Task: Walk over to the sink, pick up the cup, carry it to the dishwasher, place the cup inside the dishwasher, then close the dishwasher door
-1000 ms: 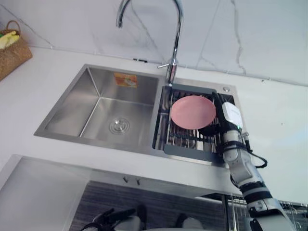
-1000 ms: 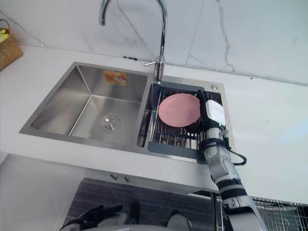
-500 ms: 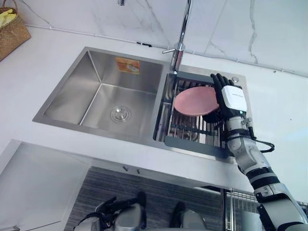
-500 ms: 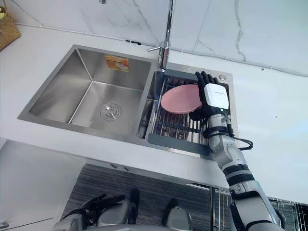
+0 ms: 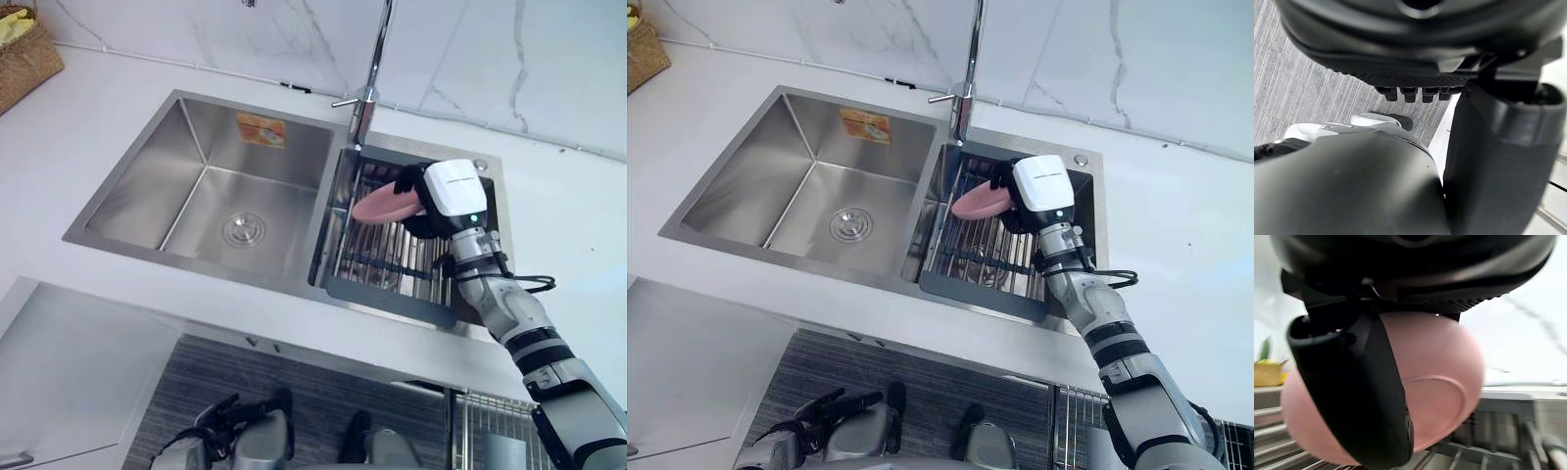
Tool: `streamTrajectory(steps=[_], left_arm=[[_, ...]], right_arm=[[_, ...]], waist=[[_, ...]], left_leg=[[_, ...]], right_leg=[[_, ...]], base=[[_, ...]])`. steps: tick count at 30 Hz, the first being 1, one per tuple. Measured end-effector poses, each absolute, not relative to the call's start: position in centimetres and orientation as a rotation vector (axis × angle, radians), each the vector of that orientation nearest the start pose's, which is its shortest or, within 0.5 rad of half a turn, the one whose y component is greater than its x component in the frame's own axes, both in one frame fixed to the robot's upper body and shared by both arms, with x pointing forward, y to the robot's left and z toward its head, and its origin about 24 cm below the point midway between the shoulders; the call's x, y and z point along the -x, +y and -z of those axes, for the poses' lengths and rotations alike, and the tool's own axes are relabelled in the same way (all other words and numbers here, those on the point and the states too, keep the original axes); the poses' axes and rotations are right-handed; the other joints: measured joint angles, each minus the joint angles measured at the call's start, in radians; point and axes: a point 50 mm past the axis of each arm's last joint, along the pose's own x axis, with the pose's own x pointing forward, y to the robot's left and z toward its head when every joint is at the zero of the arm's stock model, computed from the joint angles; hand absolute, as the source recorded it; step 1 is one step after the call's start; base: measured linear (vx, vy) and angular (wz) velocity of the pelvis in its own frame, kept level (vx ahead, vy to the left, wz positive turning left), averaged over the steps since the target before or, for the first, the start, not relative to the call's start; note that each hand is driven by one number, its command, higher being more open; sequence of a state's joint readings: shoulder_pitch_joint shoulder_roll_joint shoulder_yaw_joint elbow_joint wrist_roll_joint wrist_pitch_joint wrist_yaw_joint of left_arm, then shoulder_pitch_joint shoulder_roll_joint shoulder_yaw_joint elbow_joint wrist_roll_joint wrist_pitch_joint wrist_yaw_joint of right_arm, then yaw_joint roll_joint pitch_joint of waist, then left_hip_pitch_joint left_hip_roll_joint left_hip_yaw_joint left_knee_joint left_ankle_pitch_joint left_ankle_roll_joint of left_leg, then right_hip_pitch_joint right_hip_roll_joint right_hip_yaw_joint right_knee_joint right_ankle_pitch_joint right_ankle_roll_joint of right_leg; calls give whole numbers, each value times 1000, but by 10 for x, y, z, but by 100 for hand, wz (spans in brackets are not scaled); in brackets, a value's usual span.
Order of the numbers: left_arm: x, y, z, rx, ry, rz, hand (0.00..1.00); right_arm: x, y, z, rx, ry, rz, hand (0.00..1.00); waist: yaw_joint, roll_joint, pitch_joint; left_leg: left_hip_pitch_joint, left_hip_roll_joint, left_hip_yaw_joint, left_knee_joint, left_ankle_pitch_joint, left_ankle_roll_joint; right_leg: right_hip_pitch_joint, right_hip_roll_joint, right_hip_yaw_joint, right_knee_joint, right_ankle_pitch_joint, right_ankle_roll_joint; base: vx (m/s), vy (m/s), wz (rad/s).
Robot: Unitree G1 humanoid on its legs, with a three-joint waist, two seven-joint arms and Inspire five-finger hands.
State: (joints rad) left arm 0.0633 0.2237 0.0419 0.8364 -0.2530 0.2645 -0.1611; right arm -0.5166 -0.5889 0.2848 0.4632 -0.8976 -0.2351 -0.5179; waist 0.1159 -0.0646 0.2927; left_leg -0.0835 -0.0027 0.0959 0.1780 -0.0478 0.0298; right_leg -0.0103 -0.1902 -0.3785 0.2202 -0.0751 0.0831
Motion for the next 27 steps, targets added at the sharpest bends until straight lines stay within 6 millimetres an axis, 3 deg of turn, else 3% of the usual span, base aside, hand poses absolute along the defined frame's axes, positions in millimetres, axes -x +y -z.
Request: streamTrajectory(steps=[7, 15, 18, 22, 25, 27], left_arm=[[-125, 227, 140, 168, 1113, -109, 100], [-125, 229, 139, 165, 1109, -111, 100], [-125, 230, 139, 164, 1108, -113, 100], [-121, 233, 141, 163, 1125, -132, 100], [-118, 237, 141, 146, 1143, -139, 100], [-116, 241, 142, 137, 1150, -146, 100]], right_arm=[[-332, -193, -119, 1460, -629, 20, 0], [-330, -187, -128, 1389, -638, -27, 0], [-318, -190, -136, 1323, -665, -3, 0], [-300, -193, -162, 1182, -780, 98, 0], [-288, -192, -178, 1079, -862, 173, 0], [-280, -195, -177, 1021, -877, 219, 0]], waist=[[3, 0, 0], [3, -1, 0], [-1, -2, 0], [-25, -5, -2], [-52, -17, -10], [-61, -29, -20]], left_leg=[[6, 11, 6, 12, -14, -5], [11, 29, 40, 44, -45, -6], [10, 35, 52, 67, -67, -7], [24, 51, 86, 102, -107, -8], [29, 62, 110, 121, -131, -7], [37, 72, 135, 134, -148, -9]], right_leg=[[14, 12, 5, -12, 0, -2], [15, 26, 41, -17, 2, -3], [17, 31, 53, -17, 2, -3], [24, 41, 93, -16, 2, -3], [24, 49, 119, -17, 2, -3], [24, 57, 144, -20, 2, -3]], base=[[3, -14, -4], [20, -8, -14], [34, 15, -13], [35, 29, -26], [19, 26, -29], [32, 18, -33]])
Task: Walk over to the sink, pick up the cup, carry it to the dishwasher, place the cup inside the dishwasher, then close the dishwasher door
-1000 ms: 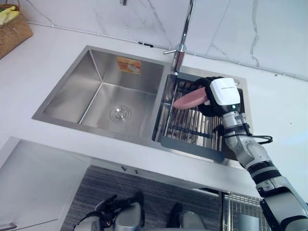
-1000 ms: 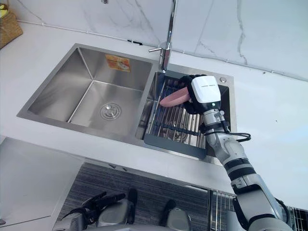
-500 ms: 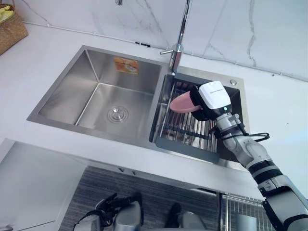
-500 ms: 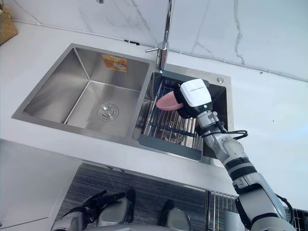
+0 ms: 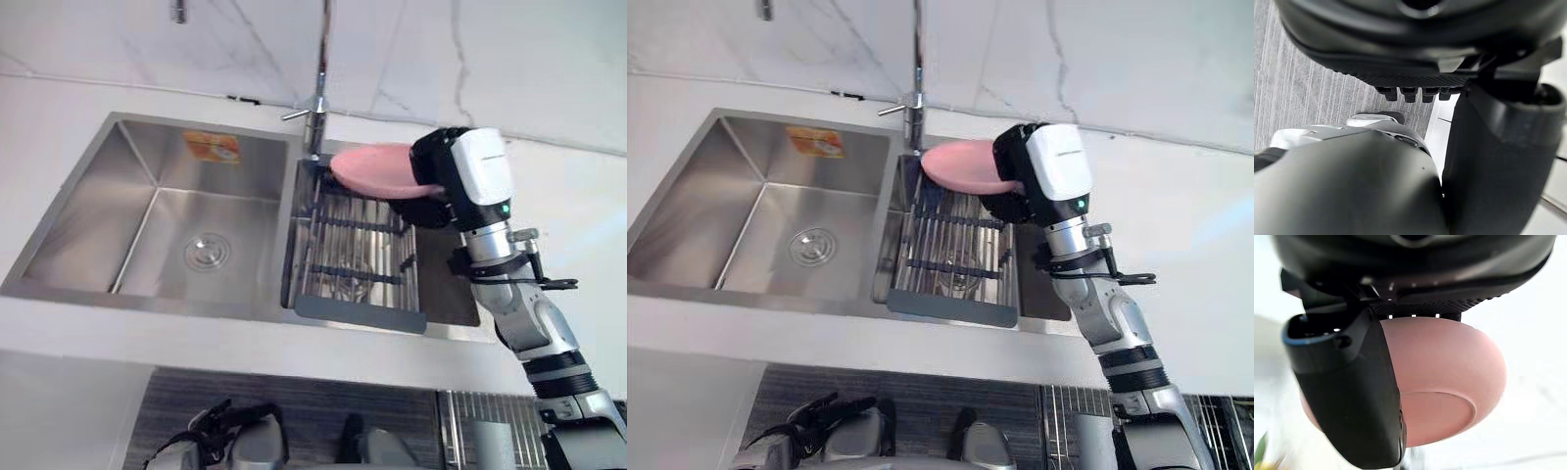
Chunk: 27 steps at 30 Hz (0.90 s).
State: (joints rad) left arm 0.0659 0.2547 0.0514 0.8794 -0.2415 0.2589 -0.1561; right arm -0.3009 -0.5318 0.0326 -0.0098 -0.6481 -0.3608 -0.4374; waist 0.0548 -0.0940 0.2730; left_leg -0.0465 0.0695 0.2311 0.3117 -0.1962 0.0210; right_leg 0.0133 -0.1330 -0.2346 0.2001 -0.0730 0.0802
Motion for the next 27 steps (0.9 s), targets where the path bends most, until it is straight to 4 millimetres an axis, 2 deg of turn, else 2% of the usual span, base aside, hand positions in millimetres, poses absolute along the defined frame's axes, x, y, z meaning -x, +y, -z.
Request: streamTrajectory(steps=[4, 9, 18, 23, 26, 27], left_arm=[[-111, 243, 144, 127, 1173, -156, 100], [-108, 242, 146, 131, 1189, -156, 100], [-91, 234, 153, 156, 1238, -151, 100], [-83, 228, 156, 171, 1259, -149, 100], [-81, 228, 157, 166, 1267, -145, 100], [-81, 226, 158, 157, 1276, -137, 100]], right_arm=[[-271, -189, -170, 906, -884, 230, 0], [-264, -179, -168, 782, -907, 228, 0], [-249, -187, -171, 712, -959, 338, 0], [-240, -203, -173, 697, -964, 456, 0], [-236, -219, -179, 704, -979, 562, 0], [-232, -231, -183, 709, -990, 638, 0]], waist=[[-21, -15, -13], [-44, -12, -16], [-68, 26, -65], [-78, 42, -81], [-93, 46, -83], [-102, 56, -88]], left_leg=[[17, 19, 55, 11, -22, -5], [48, 26, 121, 3, -26, -10], [84, 15, 160, -41, -18, -4], [103, 2, 167, -83, 6, -2], [93, -6, 153, -99, 20, 1], [84, -13, 132, -104, 26, 5]], right_leg=[[-1, 19, 56, -27, 15, -1], [-3, 29, 123, -58, 39, 2], [3, 29, 165, -82, 54, 8], [9, 26, 171, -102, 66, 8], [10, 20, 153, -118, 75, 10], [10, 13, 133, -119, 75, 10]], base=[[50, 14, -46], [16, 25, -42], [-26, 9, -14], [-25, 0, -3], [-44, -8, 17], [-30, -5, 34]])
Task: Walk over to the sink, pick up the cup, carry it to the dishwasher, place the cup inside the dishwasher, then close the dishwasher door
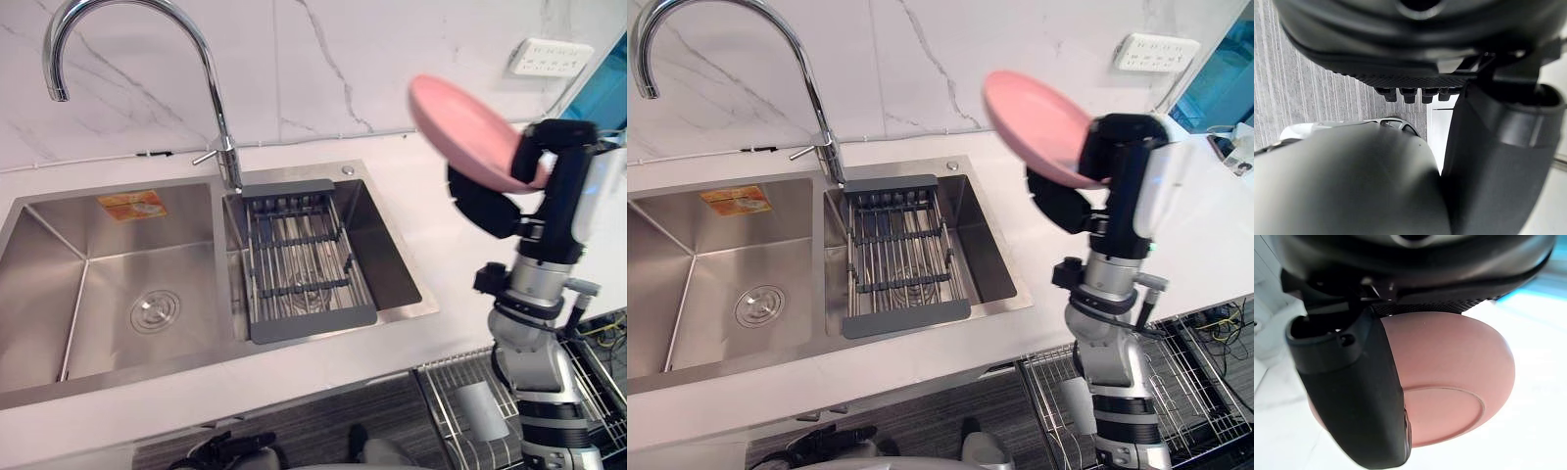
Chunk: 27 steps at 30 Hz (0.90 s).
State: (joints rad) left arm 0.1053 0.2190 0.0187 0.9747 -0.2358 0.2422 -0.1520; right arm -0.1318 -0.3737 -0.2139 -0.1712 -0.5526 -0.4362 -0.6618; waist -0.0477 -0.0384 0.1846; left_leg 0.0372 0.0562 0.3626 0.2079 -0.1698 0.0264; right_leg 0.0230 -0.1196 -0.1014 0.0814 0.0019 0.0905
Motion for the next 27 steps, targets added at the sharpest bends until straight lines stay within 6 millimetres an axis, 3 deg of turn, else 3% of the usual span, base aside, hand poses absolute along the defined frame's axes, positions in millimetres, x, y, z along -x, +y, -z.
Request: streamTrajectory(steps=[4, 17, 20, 24, 27], left_arm=[[-81, 220, 159, 143, 1285, -115, 100], [-80, 222, 160, 131, 1296, -126, 100], [-79, 222, 160, 130, 1299, -128, 100], [-80, 222, 159, 127, 1297, -126, 100], [-82, 222, 159, 118, 1293, -115, 100]], right_arm=[[-220, -259, -188, 745, -997, 814, 0], [-180, -307, -171, 887, -830, 1108, 0], [-176, -318, -160, 906, -750, 1158, 0], [-150, -344, -113, 920, -457, 1326, 0], [-135, -352, -91, 907, -319, 1413, 0]], waist=[[2, 20, -13], [-26, 20, -13], [-38, 20, -13], [-57, 19, -12], [-68, 21, -6]], left_leg=[[-4, -19, -27, -28, 20, 7], [-10, -23, -11, -34, 24, 10], [-12, -21, 4, -28, 19, 11], [-30, -24, 19, -19, 15, 12], [-51, -23, 39, -3, 11, 18]], right_leg=[[0, -14, -28, -2, 0, 0], [-23, -19, -19, 15, 0, 0], [-39, -18, -6, 30, -1, 1], [-70, -23, 1, 48, -2, -1], [-107, -25, 19, 72, -3, -1]], base=[[-10, 16, 28], [-10, 10, -2], [-28, 16, -17], [-37, 23, -10], [-32, 21, -21]])
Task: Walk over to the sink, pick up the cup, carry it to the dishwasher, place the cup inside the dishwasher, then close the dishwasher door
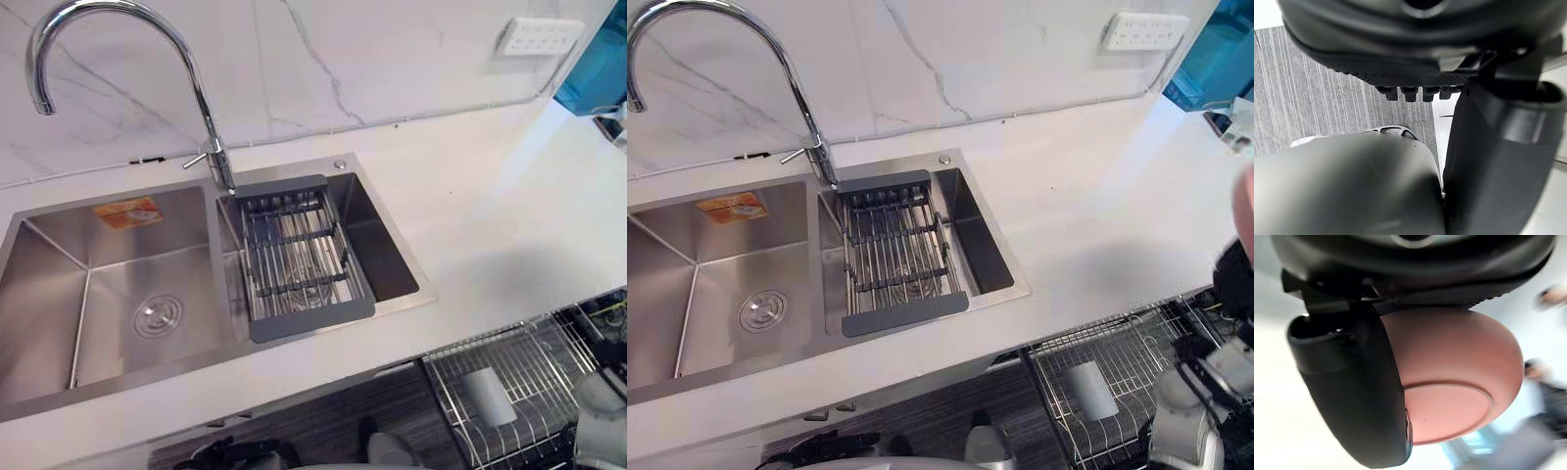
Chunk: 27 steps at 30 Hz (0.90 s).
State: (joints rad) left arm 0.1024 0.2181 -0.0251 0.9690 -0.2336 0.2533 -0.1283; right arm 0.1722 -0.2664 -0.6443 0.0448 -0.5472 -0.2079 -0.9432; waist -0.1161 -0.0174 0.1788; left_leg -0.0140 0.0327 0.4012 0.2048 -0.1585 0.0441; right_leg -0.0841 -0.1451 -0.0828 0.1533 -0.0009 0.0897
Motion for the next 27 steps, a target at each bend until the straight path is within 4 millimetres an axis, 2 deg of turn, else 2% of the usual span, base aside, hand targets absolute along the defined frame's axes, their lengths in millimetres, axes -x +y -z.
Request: streamTrajectory(steps=[3, 4, 5, 6, 7, 8, 10, 12, 13, 14, 15, 18, 24, 27], left_arm=[[-92, 216, 156, 123, 1259, -97, 100], [-94, 215, 156, 128, 1254, -94, 100], [-96, 213, 156, 132, 1252, -99, 100], [-97, 213, 156, 140, 1254, -112, 100], [-98, 212, 156, 162, 1275, -138, 100], [-99, 210, 157, 189, 1304, -166, 100], [-98, 207, 158, 256, 1341, -206, 100], [-101, 208, 156, 309, 1322, -245, 100], [-104, 209, 155, 332, 1307, -259, 100], [-105, 209, 155, 340, 1304, -265, 100], [-106, 209, 155, 356, 1300, -278, 100], [-108, 207, 155, 368, 1286, -292, 100], [-112, 203, 154, 386, 1260, -290, 100], [-114, 197, 155, 415, 1254, -276, 100]], right_arm=[[-128, -358, -88, 903, -295, 1496, 0], [-125, -360, -88, 903, -291, 1518, 0], [-123, -362, -87, 903, -280, 1530, 0], [-122, -363, -86, 904, -273, 1532, 0], [-121, -364, -82, 905, -257, 1538, 0], [-119, -365, -78, 903, -232, 1542, 0], [-116, -365, -65, 897, -176, 1541, 0], [-119, -362, -52, 878, -129, 1521, 0], [-125, -359, -43, 859, -99, 1492, 0], [-130, -357, -39, 840, -85, 1476, 0], [-139, -349, -32, 804, -68, 1439, 0], [-153, -336, -27, 774, -78, 1378, 0], [-161, -327, -26, 756, -104, 1333, 0], [-162, -327, -25, 755, -95, 1327, 0]], waist=[[-17, 10, 48], [-20, 17, 55], [-19, 23, 61], [-19, 24, 65], [-23, 22, 79], [-38, 16, 90], [-39, 16, 91], [-26, 21, 89], [-14, 26, 91], [-9, 27, 91], [0, 28, 96], [23, 29, 103], [23, 39, 136], [21, 62, 155]], left_leg=[[-28, 7, 49, 40, -26, 12], [-42, 10, 78, 46, -33, 12], [-45, 17, 109, 44, -38, 15], [-44, 21, 123, 44, -41, 16], [-37, 25, 140, 46, -47, 31], [-32, 31, 149, 53, -58, 36], [-43, 56, 160, 81, -75, 25], [-83, 92, 164, 141, -95, -2], [-110, 117, 165, 168, -99, -14], [-115, 123, 166, 170, -97, -18], [-109, 130, 166, 162, -91, -27], [-86, 121, 166, 127, -75, -36], [-70, 86, 163, 66, -40, -31], [-63, 67, 157, 35, -18, -28]], right_leg=[[-52, -1, 25, 16, -3, -5], [-77, -13, 1, 17, -8, -15], [-87, -38, -75, 19, -12, -32], [-90, -52, -109, 27, -12, -43], [-95, -80, -170, 64, -21, -59], [-105, -108, -224, 126, -40, -88], [-113, -121, -285, 220, -71, -103], [-107, -102, -344, 191, -80, -71], [-105, -75, -351, 144, -61, -40], [-102, -63, -351, 124, -56, -34], [-89, -49, -353, 99, -52, -32], [-75, -47, -357, 91, -52, -32], [-71, -59, -364, 76, -46, -22], [-70, -69, -367, 74, -44, -20]], base=[[-96, 57, -48], [-81, 83, -72], [-62, 85, -78], [-42, 84, -72], [-40, 54, -45], [-26, 33, -33], [62, -39, -23], [107, -94, -25], [82, -89, -16], [96, -108, -14], [86, -103, -6], [66, -80, 2], [11, -19, 6], [-29, -16, 7]])
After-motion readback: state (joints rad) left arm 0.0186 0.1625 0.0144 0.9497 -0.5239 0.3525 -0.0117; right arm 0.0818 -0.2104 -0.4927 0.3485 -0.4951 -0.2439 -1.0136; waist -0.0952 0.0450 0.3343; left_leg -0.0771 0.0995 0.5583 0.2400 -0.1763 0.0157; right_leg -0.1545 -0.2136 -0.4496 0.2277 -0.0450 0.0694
